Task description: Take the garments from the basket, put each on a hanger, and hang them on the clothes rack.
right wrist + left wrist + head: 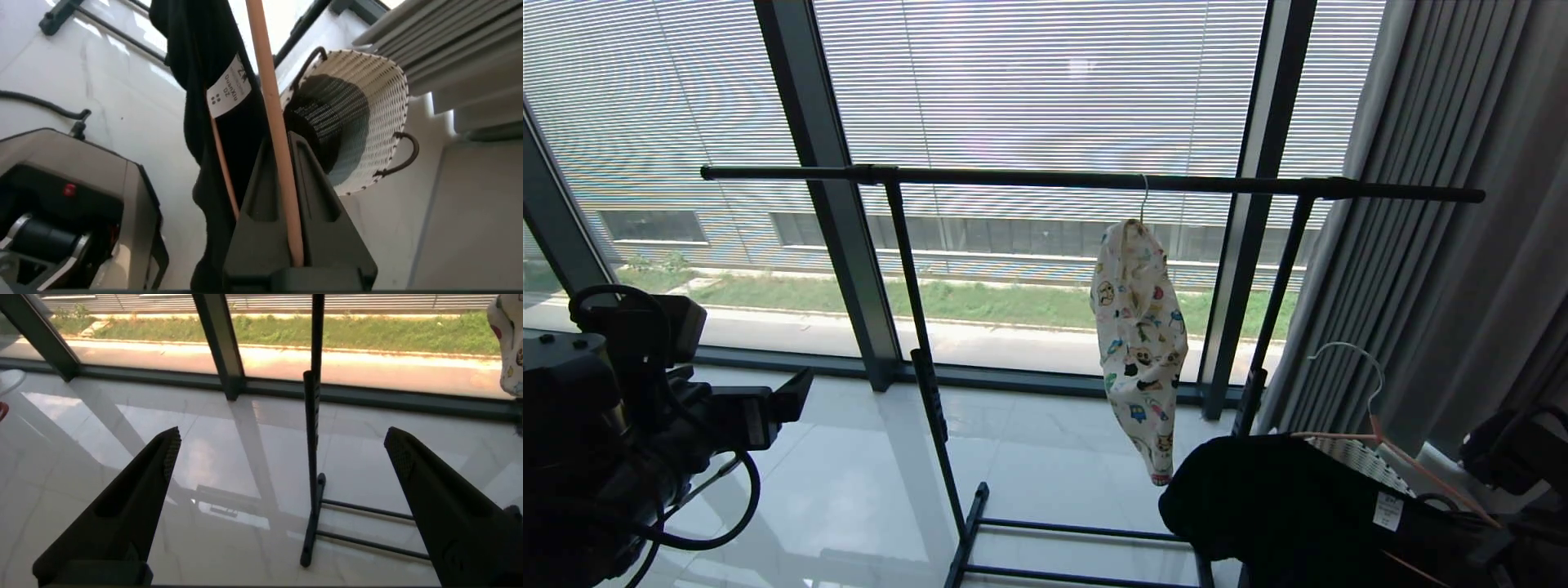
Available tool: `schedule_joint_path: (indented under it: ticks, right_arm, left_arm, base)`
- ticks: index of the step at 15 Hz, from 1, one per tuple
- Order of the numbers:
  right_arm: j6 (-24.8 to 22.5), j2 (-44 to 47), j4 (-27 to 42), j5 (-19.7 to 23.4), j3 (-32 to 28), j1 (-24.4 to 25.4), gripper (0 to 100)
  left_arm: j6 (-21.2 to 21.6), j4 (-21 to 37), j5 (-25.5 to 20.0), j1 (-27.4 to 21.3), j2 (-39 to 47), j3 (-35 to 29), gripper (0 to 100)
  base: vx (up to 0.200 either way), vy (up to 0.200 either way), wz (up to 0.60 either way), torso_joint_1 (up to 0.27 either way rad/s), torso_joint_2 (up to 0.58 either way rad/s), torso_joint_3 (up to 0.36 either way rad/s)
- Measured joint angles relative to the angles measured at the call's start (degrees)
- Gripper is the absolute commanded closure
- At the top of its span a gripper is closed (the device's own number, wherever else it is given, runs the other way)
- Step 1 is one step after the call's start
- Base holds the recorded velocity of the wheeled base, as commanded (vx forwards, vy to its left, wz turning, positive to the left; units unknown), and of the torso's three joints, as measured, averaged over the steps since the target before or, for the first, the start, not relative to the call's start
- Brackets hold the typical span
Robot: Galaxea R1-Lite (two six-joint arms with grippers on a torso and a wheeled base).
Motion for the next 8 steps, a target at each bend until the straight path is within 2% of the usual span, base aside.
schedule_joint_path:
  ticks: [2, 5, 8]
  right_arm:
    - [0.0, -2.8, 4.2, 0.0, 0.1, -2.4, 100]
    - [0.1, -5.0, 5.1, 0.0, 0.1, -7.2, 100]
    - [5.3, -4.4, 4.5, 0.1, -1.4, -9.8, 100]
  left_arm:
    - [1.4, 0.0, 0.0, 0.1, 0.1, 0.2, 0]
    - [1.6, 0.0, 0.0, 0.0, 0.2, 0.6, 0]
    - [1.6, 0.0, 0.0, 0.0, 0.5, 0.7, 0]
  base:
    - [0.000, 0.000, 0.00, 0.000, 0.00, 0.000]
    - [0.000, 0.000, 0.00, 0.000, 0.00, 0.000]
    - [0.000, 0.000, 0.00, 0.000, 0.00, 0.000]
